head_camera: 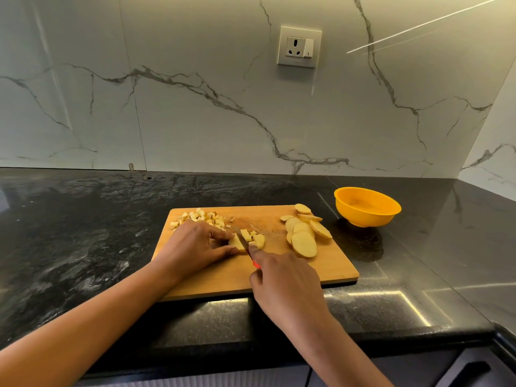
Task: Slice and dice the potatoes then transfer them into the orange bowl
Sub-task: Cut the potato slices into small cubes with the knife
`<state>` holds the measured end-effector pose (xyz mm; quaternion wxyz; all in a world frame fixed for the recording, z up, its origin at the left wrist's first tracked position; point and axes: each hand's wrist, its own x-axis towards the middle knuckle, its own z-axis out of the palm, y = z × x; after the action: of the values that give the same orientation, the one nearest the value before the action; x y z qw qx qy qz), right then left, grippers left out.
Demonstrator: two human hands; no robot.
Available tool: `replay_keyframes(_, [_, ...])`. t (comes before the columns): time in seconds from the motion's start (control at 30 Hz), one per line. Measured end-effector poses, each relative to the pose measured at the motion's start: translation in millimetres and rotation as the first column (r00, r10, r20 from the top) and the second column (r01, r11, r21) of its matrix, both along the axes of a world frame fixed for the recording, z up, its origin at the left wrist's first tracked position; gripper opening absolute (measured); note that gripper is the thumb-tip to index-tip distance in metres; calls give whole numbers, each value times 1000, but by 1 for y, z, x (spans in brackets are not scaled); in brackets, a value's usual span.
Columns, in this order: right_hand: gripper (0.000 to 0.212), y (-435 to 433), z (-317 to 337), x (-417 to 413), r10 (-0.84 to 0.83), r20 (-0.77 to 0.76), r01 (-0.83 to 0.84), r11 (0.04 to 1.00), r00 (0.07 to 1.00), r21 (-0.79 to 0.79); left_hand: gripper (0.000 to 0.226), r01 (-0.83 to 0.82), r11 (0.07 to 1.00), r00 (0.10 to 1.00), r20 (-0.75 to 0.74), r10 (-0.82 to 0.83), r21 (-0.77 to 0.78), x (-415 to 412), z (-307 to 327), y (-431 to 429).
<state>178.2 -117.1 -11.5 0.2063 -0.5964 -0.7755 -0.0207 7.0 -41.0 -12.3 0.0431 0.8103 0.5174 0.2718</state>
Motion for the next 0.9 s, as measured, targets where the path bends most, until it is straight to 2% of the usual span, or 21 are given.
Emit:
replay_keyframes(0.27, [33, 11, 9, -17, 5, 194, 8, 998, 981, -65, 37, 0, 1000, 1000, -13, 1, 10, 3, 1, -2])
replay_keyframes(0.37, [30, 14, 13, -23, 27, 222, -4, 995, 975, -103, 35, -4, 1000, 1000, -14, 5, 16, 3, 2, -3])
replay_keyframes(0.57, [55, -25, -2, -5, 22, 217, -2, 995, 976, -96, 42, -1, 1000, 999, -39, 0, -7, 2, 3, -2])
replay_keyframes(0.77, [52, -28, 2, 0, 41, 167, -31, 998, 985, -59, 41, 2, 1000, 1000, -18, -2, -7, 2, 2, -2])
replay_keyframes(0.9, [48, -4, 6, -1, 15, 64, -9, 995, 998, -100, 42, 6, 1000, 1000, 20, -6, -18, 1, 1, -1])
